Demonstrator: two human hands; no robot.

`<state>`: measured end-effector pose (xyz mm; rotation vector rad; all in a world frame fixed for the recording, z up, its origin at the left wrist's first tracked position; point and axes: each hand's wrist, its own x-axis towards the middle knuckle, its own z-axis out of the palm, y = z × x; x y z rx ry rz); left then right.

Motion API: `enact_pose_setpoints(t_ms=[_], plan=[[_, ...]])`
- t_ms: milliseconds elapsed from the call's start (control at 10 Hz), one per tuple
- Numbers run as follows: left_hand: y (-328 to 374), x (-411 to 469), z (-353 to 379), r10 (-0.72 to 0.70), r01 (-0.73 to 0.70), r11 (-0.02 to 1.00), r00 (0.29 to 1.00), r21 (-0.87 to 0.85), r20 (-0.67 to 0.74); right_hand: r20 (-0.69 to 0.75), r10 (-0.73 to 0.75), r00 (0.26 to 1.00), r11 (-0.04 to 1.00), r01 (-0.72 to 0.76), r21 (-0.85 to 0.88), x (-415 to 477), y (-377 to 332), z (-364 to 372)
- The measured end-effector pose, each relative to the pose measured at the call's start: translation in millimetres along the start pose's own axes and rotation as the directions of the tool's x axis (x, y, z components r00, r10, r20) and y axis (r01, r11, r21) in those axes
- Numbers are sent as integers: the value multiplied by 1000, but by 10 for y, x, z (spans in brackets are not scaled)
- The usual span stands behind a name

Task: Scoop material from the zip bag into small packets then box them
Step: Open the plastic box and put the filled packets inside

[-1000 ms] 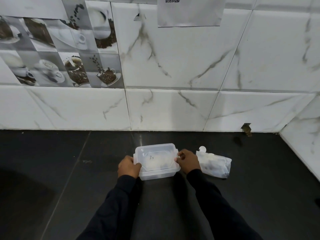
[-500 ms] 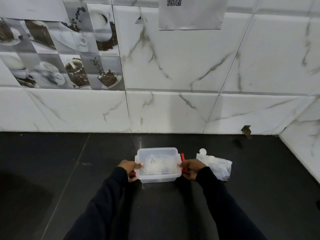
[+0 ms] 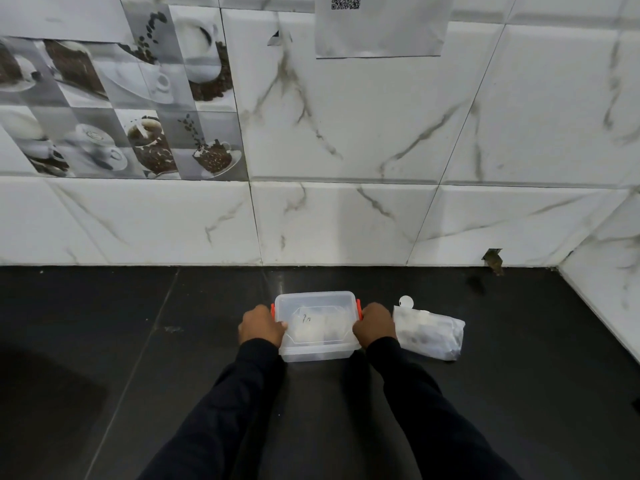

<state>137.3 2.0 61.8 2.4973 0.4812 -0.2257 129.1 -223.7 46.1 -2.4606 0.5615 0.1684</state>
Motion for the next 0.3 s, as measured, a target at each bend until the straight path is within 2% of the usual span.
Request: enact_pose_setpoints(t_ms=[200,300], plan=[[-118,-37,15,48,-47,998,999,-44,15,42,1,999,1000,0,-8,9,61,-1],[-197,-118,43,155,-155,988,988,9,-28,-31,-163,986,961,151,-231,-131,87,47]])
